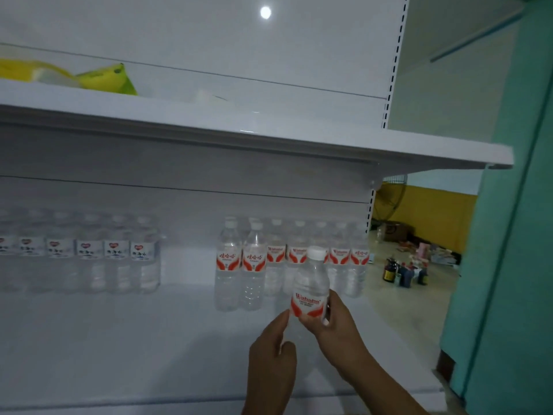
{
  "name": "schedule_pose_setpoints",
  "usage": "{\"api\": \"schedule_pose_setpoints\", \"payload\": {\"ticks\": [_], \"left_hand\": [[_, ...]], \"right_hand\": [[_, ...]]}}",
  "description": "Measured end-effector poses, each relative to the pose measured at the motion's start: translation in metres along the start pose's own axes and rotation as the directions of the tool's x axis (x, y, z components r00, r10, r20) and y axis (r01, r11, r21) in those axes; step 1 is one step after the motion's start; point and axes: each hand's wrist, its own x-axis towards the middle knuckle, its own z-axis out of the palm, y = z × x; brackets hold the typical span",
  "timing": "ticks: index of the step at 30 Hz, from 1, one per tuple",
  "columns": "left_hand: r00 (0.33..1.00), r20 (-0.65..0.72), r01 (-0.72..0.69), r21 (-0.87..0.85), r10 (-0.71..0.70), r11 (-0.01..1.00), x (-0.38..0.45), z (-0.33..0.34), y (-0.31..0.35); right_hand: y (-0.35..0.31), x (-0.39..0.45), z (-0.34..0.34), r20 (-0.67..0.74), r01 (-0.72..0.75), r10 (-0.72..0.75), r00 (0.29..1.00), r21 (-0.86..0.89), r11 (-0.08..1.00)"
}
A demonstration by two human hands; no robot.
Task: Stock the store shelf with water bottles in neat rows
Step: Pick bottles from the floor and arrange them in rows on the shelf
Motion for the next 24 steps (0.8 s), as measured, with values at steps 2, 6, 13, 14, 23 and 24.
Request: {"api": "schedule_pose_setpoints", "payload": {"ticks": [2,6,13,14,23,24], "left_hand": [[0.998,0.029,-0.061,0.074,0.058,0.995,0.014,0.002,-0.012],[0.973,0.222,-0.130,0.297,0.064,0.946,0.037,-0.011,-0.038],[0.880,0.415,-0.103,0.641,-0.231,0.760,0.065,-0.034,-0.069],[0.889,0.408,-0.126,0.655,-0.209,0.745,0.063,-0.036,-0.073],[0.924,0.374,-0.220,0.681,-0.073,0.699,0.054,-0.034,-0.098],[0.925,0.371,-0.212,0.681,-0.082,0.701,0.054,-0.034,-0.098]], "right_hand": [[0.011,0.016,0.003,-0.046,0.011,-0.009,0.999,0.026,1.000],[0.024,0.057,0.015,-0.037,0.034,-0.035,0.999,-0.004,0.999],[0.043,0.129,0.044,0.043,0.034,-0.033,0.999,-0.017,0.999],[0.048,0.136,0.048,0.036,0.029,-0.028,0.999,-0.016,0.999],[0.072,0.162,0.061,-0.033,0.016,-0.016,0.999,-0.022,1.000],[0.074,0.163,0.061,-0.037,0.015,-0.016,0.999,-0.037,0.999]]}}
